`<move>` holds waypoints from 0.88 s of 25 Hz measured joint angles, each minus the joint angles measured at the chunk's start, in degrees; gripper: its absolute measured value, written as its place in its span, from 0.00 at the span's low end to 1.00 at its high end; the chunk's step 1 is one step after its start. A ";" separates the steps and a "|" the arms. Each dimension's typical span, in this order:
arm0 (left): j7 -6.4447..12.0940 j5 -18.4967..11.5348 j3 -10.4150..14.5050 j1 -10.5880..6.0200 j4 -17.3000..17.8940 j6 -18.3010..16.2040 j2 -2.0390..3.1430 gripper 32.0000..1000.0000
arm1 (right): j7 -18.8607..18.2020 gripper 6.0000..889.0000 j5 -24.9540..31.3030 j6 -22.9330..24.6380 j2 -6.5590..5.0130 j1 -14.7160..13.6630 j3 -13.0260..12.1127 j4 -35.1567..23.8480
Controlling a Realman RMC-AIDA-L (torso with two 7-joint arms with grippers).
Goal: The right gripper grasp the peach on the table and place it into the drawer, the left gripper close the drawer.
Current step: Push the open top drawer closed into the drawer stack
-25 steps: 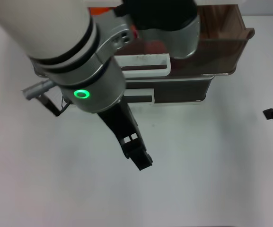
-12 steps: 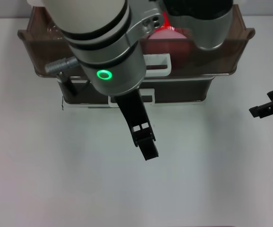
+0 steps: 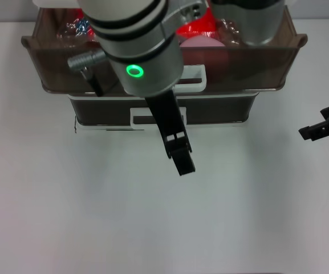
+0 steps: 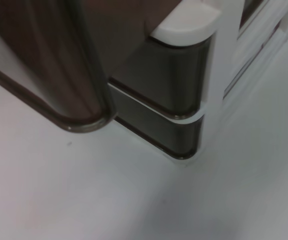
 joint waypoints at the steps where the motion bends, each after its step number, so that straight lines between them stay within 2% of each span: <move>1: 0.66 0.14 -0.90 -0.09 -0.47 0.12 0.00 0.81 | 0.00 0.87 0.04 0.00 0.00 0.06 0.00 0.00; 7: 3.47 2.04 -4.19 -0.18 -2.30 0.67 0.08 0.81 | 0.00 0.87 0.25 -0.69 0.05 0.19 0.00 0.01; 13: 5.00 4.99 -4.99 0.12 -2.52 2.51 0.15 0.81 | 0.00 0.87 0.29 -1.55 0.09 0.58 0.02 1.46; 22: 6.24 6.36 -5.39 -0.30 -3.87 5.59 0.20 0.81 | -0.41 0.87 0.28 -2.19 0.09 1.45 0.30 3.66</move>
